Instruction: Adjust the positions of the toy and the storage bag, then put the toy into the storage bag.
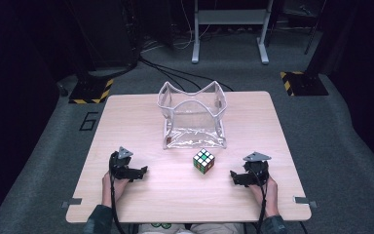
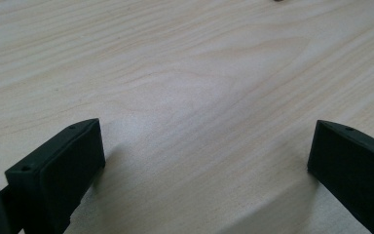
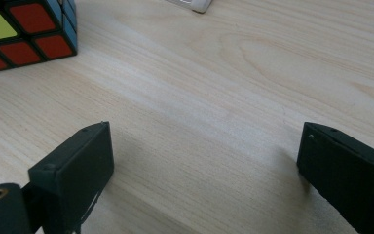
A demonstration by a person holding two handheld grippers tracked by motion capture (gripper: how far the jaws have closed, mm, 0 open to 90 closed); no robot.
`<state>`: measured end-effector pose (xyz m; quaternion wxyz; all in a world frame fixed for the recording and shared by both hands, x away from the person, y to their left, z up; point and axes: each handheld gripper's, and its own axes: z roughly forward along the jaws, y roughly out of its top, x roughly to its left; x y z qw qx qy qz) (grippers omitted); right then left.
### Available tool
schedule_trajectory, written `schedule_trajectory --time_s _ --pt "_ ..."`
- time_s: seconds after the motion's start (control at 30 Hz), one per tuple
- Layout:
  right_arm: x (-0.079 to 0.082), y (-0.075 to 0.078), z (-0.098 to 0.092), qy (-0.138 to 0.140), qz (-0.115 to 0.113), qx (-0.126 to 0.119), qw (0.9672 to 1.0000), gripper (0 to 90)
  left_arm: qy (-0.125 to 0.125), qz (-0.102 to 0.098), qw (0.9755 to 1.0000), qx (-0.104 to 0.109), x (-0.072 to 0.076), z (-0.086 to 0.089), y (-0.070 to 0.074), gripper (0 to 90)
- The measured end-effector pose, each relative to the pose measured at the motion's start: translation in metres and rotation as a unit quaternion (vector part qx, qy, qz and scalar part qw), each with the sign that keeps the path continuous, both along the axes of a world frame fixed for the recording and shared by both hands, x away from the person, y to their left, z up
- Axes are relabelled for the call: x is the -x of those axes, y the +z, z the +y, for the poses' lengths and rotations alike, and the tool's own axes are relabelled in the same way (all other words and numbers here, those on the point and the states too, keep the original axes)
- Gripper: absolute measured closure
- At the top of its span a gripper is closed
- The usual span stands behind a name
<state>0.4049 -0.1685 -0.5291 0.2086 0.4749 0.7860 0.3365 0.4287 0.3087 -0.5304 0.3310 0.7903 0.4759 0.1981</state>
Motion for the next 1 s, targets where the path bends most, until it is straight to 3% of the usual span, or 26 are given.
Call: schedule_trajectory --time_s 1.0 --pt "-0.0028 -0.0004 0.0014 -0.01 0.002 0.002 0.9999 2.7 0.005 0.001 1.0 -0.005 0.0005 -0.0004 0.0002 0.0"
